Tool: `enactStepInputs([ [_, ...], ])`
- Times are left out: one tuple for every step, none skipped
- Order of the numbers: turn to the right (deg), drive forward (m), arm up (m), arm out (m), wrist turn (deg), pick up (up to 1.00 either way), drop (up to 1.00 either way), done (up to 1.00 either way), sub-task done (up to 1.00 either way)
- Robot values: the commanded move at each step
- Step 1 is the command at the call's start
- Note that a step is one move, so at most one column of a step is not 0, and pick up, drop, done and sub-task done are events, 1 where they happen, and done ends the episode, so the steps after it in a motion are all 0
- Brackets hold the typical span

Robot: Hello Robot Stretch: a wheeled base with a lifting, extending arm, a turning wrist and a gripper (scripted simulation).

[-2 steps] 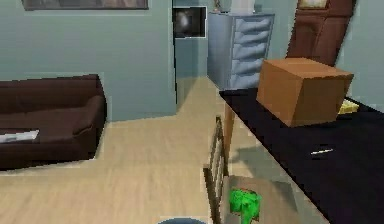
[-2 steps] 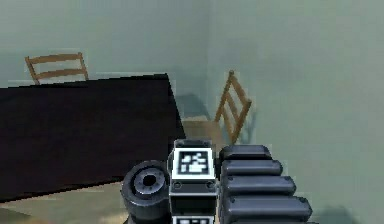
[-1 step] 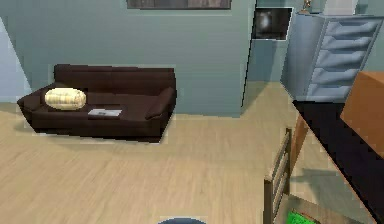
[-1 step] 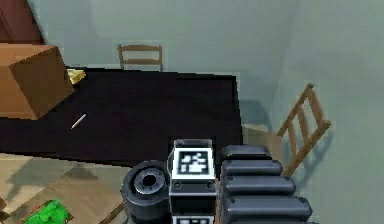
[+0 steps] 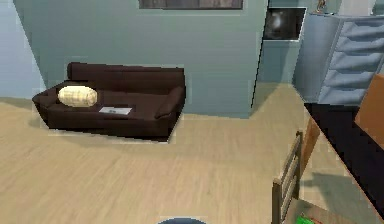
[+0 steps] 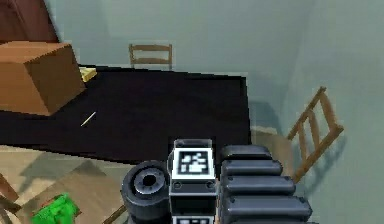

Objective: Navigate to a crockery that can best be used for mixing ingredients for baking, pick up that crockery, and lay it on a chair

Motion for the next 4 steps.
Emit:
enactStepInputs([
  [45.0,0.0,0.0,0.0,0.0,0.0,0.0,0.0,0.0],
  [21.0,0.0,0.0,0.0,0.0,0.0,0.0,0.0,0.0],
  [-9.0,0.0,0.0,0.0,0.0,0.0,0.0,0.0,0.0],
  [0.0,0.2,0.0,0.0,0.0,0.0,0.0,0.0,0.0],
])
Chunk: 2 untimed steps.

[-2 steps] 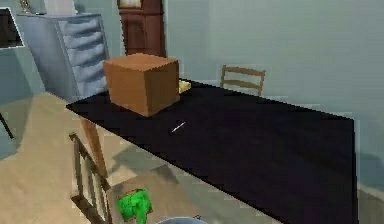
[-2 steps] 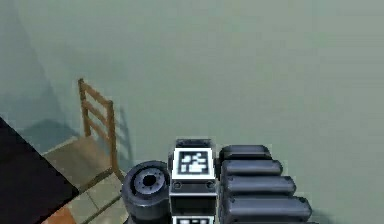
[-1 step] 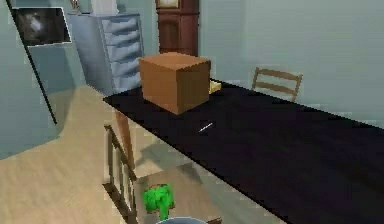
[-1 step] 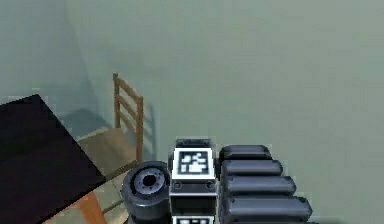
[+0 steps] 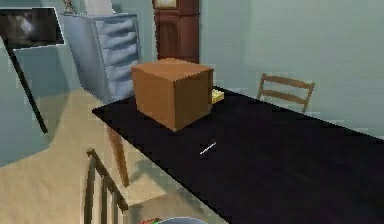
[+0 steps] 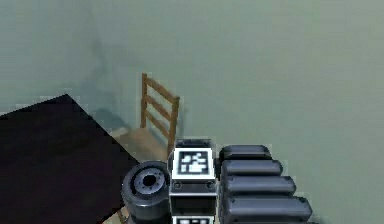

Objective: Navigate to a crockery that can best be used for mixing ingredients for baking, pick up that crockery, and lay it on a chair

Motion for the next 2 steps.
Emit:
enactStepInputs([
  [-39.0,0.0,0.0,0.0,0.0,0.0,0.0,0.0,0.0],
  [30.0,0.0,0.0,0.0,0.0,0.0,0.0,0.0,0.0],
])
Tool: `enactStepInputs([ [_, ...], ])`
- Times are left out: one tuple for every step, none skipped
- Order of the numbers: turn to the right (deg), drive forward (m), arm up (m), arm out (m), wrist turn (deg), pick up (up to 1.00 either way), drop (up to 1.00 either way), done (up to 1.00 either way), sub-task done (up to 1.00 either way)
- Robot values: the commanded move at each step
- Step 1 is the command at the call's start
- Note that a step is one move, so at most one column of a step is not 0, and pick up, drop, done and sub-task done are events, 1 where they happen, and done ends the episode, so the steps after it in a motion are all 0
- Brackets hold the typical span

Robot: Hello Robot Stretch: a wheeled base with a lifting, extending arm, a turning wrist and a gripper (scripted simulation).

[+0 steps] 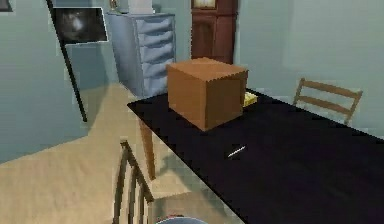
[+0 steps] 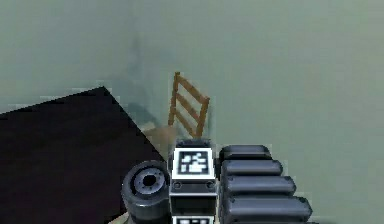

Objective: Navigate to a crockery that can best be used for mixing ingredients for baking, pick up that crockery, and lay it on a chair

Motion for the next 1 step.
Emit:
enactStepInputs([
  [-27.0,0.0,0.0,0.0,0.0,0.0,0.0,0.0,0.0],
])
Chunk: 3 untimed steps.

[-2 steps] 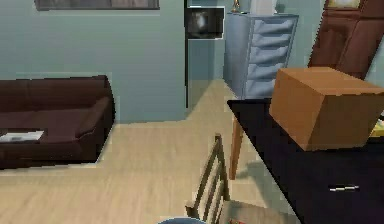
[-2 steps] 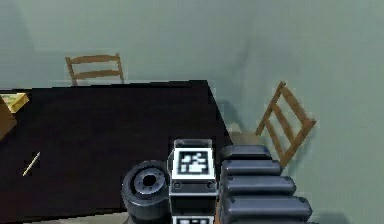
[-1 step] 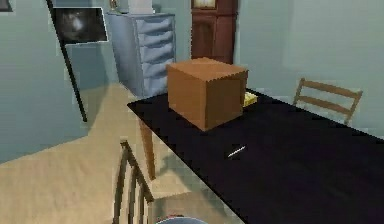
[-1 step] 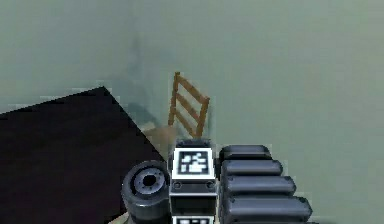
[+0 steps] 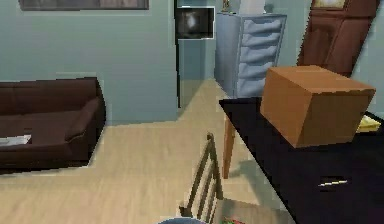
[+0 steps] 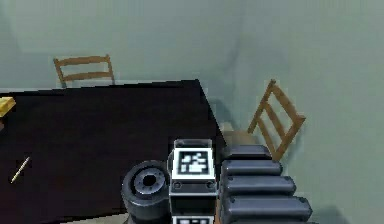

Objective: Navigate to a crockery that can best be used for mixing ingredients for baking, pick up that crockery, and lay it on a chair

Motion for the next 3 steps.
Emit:
enactStepInputs([
  [24.0,0.0,0.0,0.0,0.0,0.0,0.0,0.0,0.0],
  [-18.0,0.0,0.0,0.0,0.0,0.0,0.0,0.0,0.0],
  [27.0,0.0,0.0,0.0,0.0,0.0,0.0,0.0,0.0],
])
